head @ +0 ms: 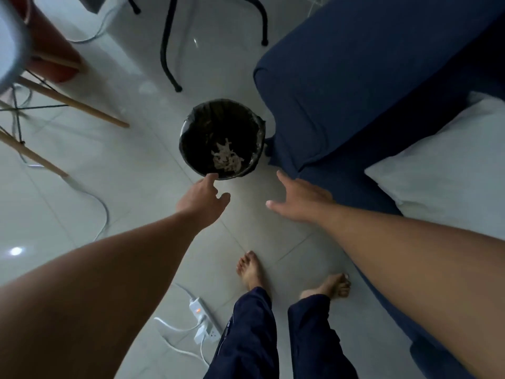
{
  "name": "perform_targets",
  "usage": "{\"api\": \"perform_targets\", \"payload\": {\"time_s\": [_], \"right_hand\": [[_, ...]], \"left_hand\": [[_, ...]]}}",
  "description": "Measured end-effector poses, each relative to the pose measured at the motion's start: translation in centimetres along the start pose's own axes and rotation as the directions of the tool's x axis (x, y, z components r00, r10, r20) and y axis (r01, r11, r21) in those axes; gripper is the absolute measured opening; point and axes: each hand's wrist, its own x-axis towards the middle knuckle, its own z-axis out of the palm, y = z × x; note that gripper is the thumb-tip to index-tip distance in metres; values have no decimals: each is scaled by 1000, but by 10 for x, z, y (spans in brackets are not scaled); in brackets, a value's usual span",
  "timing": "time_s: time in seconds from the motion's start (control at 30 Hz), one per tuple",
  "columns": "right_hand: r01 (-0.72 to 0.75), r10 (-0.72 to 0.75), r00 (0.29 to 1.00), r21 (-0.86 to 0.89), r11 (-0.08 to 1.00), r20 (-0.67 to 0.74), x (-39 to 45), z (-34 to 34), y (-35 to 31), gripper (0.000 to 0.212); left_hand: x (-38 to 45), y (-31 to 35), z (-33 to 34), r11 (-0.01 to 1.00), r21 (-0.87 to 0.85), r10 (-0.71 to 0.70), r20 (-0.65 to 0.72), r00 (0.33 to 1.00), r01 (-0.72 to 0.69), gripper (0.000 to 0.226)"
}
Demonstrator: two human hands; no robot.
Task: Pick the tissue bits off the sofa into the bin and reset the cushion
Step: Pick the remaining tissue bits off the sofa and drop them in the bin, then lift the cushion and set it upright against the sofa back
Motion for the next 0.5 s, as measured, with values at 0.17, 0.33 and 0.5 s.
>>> {"api": "perform_targets", "payload": {"time_s": [0.17,0.33,0.5], "right_hand": [[4,-1,998,42,999,-65,-25,-13,57,89],[33,-14,987,115,993,-160,-52,-30,119,80],[47,-8,964,138,989,-268,-76,-49,178,72]], "left_hand": [[-10,55,12,995,12,94,24,995,-94,60],[-26,118,31,992,19,127,78,989,-128,59],[-43,172,55,974,55,212,132,968,-221,56]]}}
